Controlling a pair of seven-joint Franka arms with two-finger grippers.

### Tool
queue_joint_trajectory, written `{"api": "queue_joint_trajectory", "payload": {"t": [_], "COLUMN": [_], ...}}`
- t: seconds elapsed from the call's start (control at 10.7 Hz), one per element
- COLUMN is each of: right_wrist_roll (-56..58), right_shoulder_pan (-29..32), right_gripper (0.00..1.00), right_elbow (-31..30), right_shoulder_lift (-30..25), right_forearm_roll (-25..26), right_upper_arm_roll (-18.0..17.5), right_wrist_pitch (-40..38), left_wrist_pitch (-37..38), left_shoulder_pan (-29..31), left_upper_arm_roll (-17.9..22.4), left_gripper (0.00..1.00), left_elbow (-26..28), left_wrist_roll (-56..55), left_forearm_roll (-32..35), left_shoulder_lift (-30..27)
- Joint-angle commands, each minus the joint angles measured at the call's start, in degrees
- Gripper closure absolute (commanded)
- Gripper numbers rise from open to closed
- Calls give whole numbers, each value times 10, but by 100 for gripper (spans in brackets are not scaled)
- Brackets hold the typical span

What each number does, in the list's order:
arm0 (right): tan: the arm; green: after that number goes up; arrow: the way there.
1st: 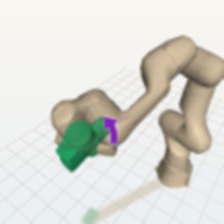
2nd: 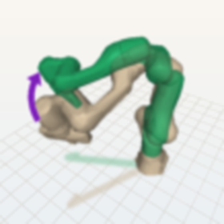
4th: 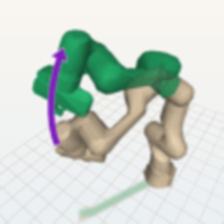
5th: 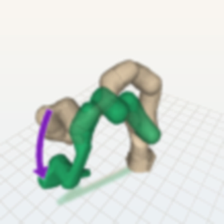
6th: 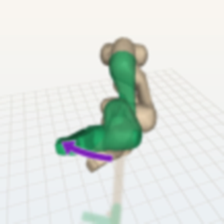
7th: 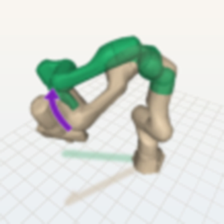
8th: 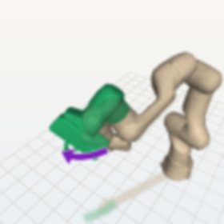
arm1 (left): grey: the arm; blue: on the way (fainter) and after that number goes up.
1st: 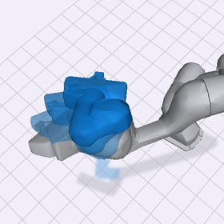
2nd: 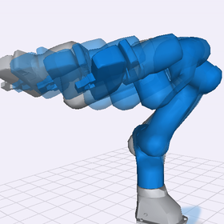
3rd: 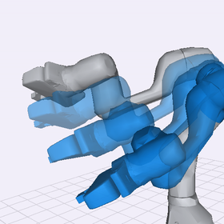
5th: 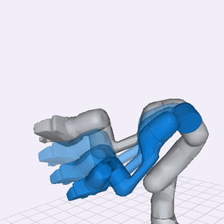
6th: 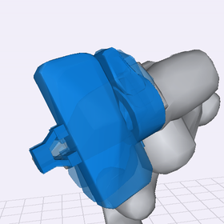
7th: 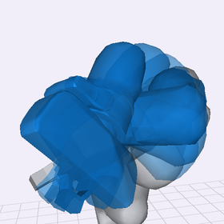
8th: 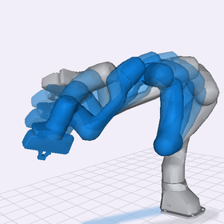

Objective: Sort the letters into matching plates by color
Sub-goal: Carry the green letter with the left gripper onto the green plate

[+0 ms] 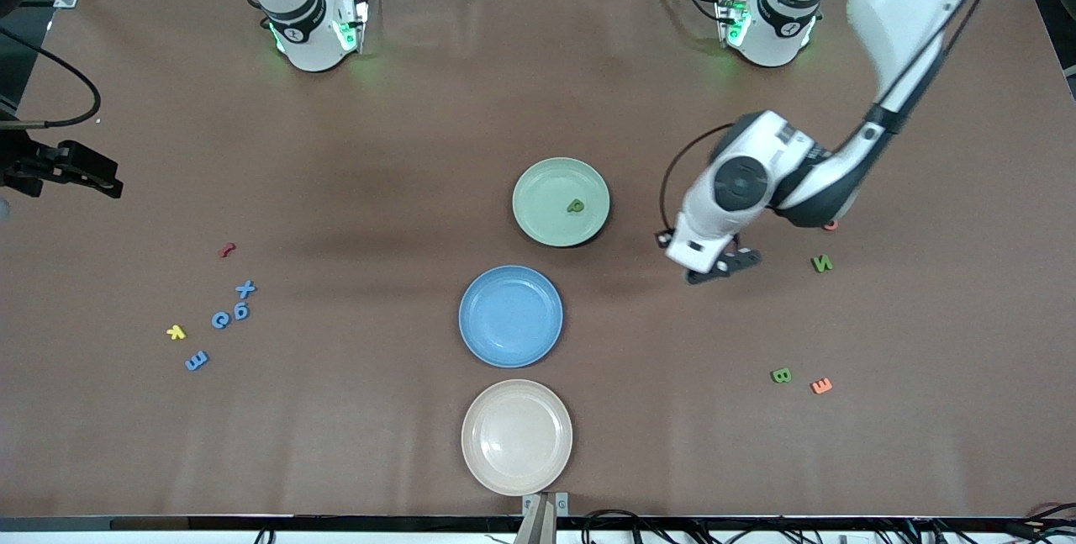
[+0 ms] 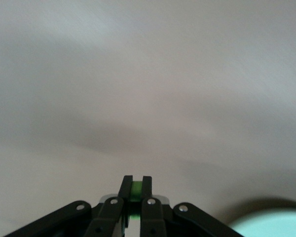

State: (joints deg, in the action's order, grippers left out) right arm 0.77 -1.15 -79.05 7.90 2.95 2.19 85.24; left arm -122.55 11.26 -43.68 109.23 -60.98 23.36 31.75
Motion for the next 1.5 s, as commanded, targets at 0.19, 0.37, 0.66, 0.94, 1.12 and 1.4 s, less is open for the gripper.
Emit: {"api": "queue_joint_trajectory", "payload": {"t": [0.19, 0.37, 0.66, 0.94, 1.12, 1.4], "right_wrist_roll": [2, 2, 2, 2, 2, 2], "right_shoulder_pan": [3, 3, 5, 4, 4, 3], "right_gripper": [0, 0, 0, 0, 0, 0], "right_elbow": [-2, -2, -2, -2, -3, -8], "right_shoulder_lift": [1, 2, 5, 5, 5, 5], "right_forearm_roll": [-8, -8, -8, -8, -8, -8], "right_upper_arm_roll": [-1, -1, -1, -1, -1, -1], "right_wrist_pitch": [4, 4, 5, 6, 6, 6], "left_wrist_pitch": [-3, -3, -3, -2, -1, 1], "left_shoulder_pan": [-167, -208, -320, -309, -245, -145], "left_upper_arm_roll": [10, 26, 112, 139, 138, 139], "left_gripper": [100, 100, 0, 0, 0, 0], "left_elbow": [-102, -118, -150, -152, -156, -163], "left_wrist_roll": [-153, -171, -177, -171, -138, -16], "left_forearm_roll": [-26, -28, -18, -17, -15, -12], "left_shoulder_lift": [76, 84, 92, 78, 69, 71]}}
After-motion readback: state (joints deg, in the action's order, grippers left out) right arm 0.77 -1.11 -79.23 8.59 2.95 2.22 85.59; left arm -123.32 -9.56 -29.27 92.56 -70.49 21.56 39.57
